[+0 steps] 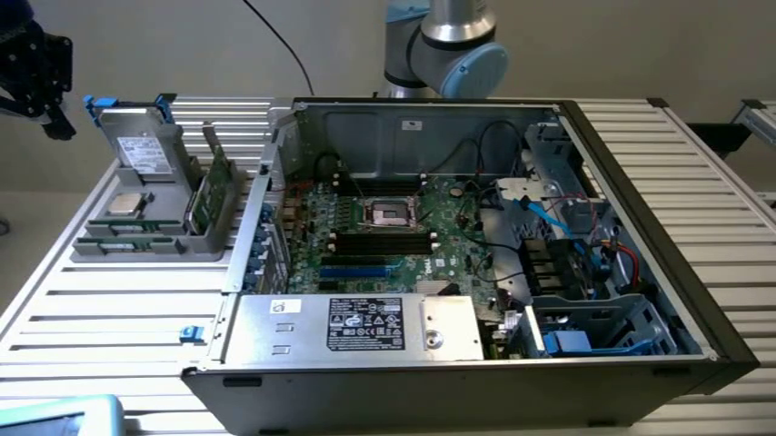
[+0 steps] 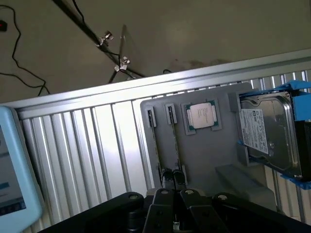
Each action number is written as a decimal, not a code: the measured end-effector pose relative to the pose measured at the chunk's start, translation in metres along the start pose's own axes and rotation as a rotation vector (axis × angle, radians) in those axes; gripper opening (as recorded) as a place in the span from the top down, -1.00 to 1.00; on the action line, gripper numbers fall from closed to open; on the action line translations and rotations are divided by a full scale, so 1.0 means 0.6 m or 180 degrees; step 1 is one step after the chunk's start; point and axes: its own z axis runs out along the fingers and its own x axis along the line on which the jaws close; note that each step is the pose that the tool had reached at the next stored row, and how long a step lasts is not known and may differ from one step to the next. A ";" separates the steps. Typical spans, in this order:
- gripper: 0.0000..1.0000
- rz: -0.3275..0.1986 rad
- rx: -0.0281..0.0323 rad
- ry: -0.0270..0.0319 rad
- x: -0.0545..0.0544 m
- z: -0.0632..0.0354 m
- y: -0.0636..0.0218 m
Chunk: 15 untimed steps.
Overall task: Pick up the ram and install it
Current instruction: 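Pick up the ram and move it above insertion slot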
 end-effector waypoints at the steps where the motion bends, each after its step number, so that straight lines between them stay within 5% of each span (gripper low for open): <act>1: 0.76 0.0000 0.0000 0.0000 0.000 0.000 0.000; 4: 0.64 -0.0015 0.0000 0.0000 0.000 0.000 0.000; 9: 0.14 -0.0180 0.0001 0.0004 0.000 0.000 0.000; 15: 0.14 -0.0367 0.0004 0.0023 -0.001 0.008 -0.006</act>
